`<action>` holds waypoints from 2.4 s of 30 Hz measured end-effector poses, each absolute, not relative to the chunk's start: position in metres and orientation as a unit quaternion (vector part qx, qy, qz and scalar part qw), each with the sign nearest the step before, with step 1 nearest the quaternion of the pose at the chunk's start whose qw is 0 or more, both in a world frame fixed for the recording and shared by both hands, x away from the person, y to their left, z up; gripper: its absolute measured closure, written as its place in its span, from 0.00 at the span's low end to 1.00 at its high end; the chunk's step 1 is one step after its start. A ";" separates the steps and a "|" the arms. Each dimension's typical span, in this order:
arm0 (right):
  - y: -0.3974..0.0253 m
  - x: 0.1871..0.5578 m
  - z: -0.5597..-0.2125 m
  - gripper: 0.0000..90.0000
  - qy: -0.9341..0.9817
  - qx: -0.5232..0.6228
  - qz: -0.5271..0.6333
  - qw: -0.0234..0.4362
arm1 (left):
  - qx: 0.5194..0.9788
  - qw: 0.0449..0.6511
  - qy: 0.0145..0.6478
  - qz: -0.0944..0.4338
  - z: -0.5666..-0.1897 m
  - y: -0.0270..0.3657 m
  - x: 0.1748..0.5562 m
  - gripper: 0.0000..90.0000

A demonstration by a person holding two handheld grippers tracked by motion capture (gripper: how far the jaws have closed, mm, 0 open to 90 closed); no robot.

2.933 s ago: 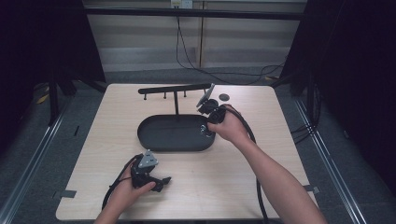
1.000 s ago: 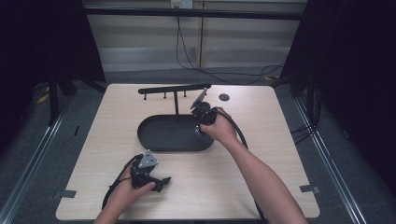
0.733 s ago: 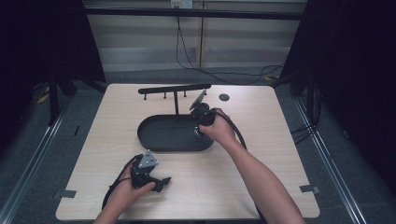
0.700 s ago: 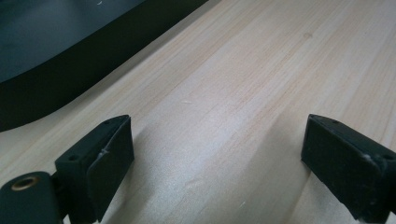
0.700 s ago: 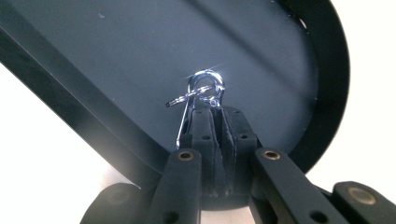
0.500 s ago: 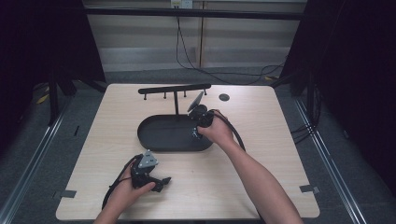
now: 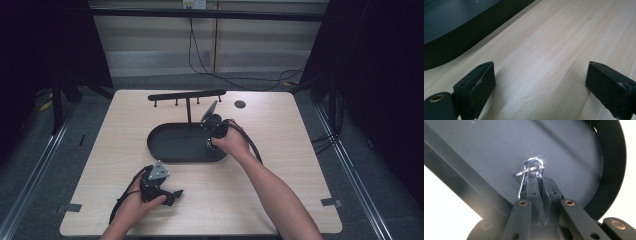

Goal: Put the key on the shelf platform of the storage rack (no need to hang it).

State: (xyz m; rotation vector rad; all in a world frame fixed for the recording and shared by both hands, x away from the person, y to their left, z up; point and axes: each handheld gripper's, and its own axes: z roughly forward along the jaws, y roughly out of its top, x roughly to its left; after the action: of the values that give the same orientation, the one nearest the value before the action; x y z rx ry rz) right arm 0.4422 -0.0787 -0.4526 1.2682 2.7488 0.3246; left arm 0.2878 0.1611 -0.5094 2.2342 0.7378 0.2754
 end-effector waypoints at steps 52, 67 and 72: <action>-0.092 0.428 -0.442 0.50 0.894 0.420 0.147 0.052 | 0.874 0.376 0.287 0.109 -0.509 0.161 0.288 0.10; -0.104 0.417 -0.431 0.39 0.890 0.418 0.173 0.051 | 0.877 0.372 0.283 0.110 -0.509 0.162 0.288 0.10; -0.111 0.412 -0.426 0.38 0.887 0.420 0.183 0.053 | 0.877 0.371 0.283 0.111 -0.509 0.162 0.288 0.10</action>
State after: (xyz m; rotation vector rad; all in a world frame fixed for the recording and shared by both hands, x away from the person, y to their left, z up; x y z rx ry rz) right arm 0.4117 -0.1109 -0.4262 1.2785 2.6972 0.5570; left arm 0.2883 0.1619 -0.5088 2.2499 0.7256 0.2838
